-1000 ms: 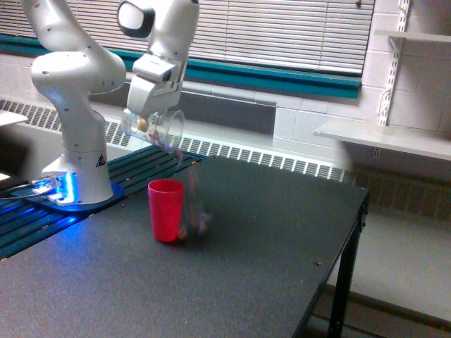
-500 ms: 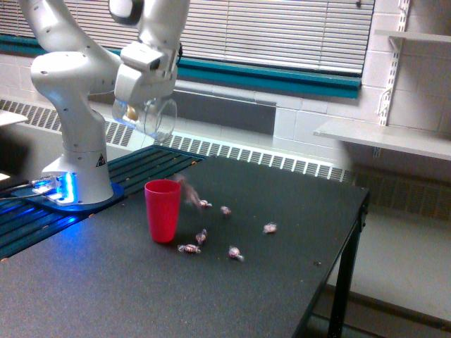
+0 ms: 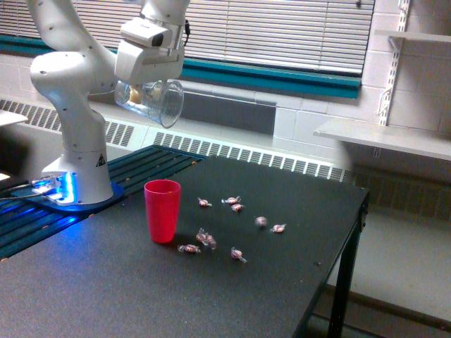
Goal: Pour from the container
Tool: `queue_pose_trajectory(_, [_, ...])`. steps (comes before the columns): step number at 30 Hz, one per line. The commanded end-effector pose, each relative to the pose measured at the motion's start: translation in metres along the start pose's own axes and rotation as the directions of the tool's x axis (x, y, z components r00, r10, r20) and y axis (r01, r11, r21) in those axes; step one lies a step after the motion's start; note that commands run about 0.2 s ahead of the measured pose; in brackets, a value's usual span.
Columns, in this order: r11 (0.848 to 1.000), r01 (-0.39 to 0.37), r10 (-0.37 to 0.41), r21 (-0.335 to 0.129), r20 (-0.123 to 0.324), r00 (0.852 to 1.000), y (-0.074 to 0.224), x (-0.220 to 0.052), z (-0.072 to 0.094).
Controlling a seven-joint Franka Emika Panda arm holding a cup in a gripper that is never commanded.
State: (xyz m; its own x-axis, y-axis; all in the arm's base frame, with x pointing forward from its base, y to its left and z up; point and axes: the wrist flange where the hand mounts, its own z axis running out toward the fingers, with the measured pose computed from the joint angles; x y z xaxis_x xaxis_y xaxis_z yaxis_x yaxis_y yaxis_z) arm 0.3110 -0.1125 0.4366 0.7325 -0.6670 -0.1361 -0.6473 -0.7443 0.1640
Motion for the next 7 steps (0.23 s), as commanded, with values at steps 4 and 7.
queue_pose_trajectory(4, [1.000,0.014,-0.014,0.022,0.012,1.000,-0.0016,0.0135,-0.0080])
queue_pose_trajectory(7, [1.000,0.014,-0.014,0.023,0.013,1.000,-0.0022,0.0156,-0.0083])
